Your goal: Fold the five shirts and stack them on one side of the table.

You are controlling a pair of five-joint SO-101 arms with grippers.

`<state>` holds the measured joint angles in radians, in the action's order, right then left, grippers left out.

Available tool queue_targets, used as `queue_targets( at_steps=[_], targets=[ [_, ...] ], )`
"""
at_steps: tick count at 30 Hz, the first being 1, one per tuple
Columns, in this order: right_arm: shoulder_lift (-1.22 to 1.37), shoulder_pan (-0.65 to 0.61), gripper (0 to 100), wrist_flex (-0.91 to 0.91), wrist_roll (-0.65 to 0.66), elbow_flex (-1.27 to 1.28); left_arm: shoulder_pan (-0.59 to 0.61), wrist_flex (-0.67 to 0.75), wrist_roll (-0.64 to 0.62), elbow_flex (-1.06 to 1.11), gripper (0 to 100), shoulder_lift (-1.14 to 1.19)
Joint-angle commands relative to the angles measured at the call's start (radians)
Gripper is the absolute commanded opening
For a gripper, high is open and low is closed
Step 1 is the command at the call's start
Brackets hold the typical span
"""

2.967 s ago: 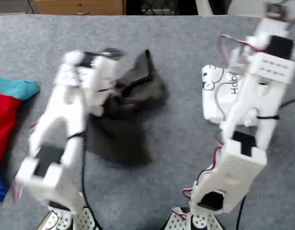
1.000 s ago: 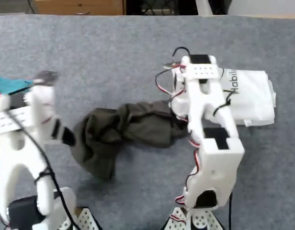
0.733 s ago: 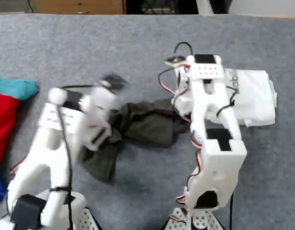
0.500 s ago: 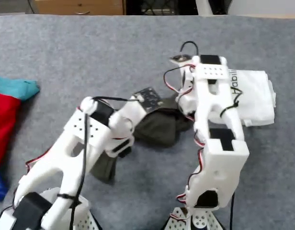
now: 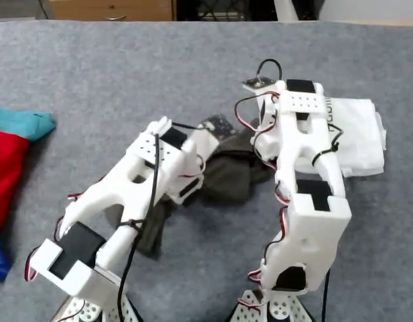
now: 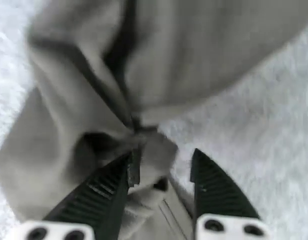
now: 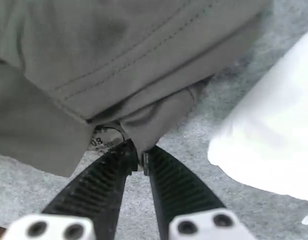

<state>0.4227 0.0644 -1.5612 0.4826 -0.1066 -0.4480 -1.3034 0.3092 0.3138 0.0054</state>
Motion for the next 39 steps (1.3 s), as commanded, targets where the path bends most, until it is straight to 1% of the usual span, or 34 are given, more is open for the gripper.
queue_targets(
  at_steps=[1, 2, 3, 5, 8, 10, 13, 20, 23, 29, 32, 34, 36, 39],
  targets=[
    [-0.033, 0.014, 1.5, 0.008, 0.008, -0.002, 0.01, 0.021, -0.031, -0.062, 3, -0.006],
    [-0.033, 0.014, 1.5, 0.008, 0.008, -0.002, 0.01, 0.018, -0.034, -0.062, 2, -0.006],
    [-0.033, 0.014, 1.5, 0.008, 0.008, -0.002, 0.01, 0.002, -0.032, -0.065, 4, -0.006],
    [-0.033, 0.014, 1.5, 0.008, 0.008, -0.002, 0.013, -0.026, -0.028, -0.067, 3, -0.006],
    [-0.033, 0.014, 1.5, 0.008, 0.008, -0.005, 0.013, -0.066, -0.028, -0.067, 3, -0.006],
    [-0.036, 0.014, 1.5, 0.008, 0.006, -0.005, 0.035, -0.092, -0.026, -0.085, 3, -0.021],
    [-0.039, 0.014, 1.5, 0.002, 0.002, -0.005, 0.113, -0.143, -0.028, -0.151, 3, -0.074],
    [-0.039, 0.018, 1.5, -0.003, 0.0, -0.002, 0.338, -0.252, -0.028, -0.305, 3, -0.198],
    [-0.041, 0.014, 1.5, -0.051, 0.012, -0.01, 0.444, -0.272, -0.028, -0.346, 3, -0.233],
    [-0.15, 0.011, 1.5, -0.161, 0.23, -0.002, 0.636, -0.272, -0.029, -0.378, 3, -0.324],
    [-0.237, 0.04, 1.5, -0.198, 0.331, 0.001, 0.736, -0.269, -0.026, -0.378, 3, -0.382],
    [-0.297, 0.077, 1.5, -0.201, 0.402, 0.016, 0.802, -0.264, 0.003, -0.377, 3, -0.404],
    [-0.36, 0.106, 1.5, -0.203, 0.496, 0.07, 0.854, -0.262, 0.038, -0.367, 3, -0.411],
    [-0.447, 0.127, 1.5, -0.203, 0.678, 0.225, 0.903, -0.239, 0.069, -0.315, 3, -0.385]
  ],
)
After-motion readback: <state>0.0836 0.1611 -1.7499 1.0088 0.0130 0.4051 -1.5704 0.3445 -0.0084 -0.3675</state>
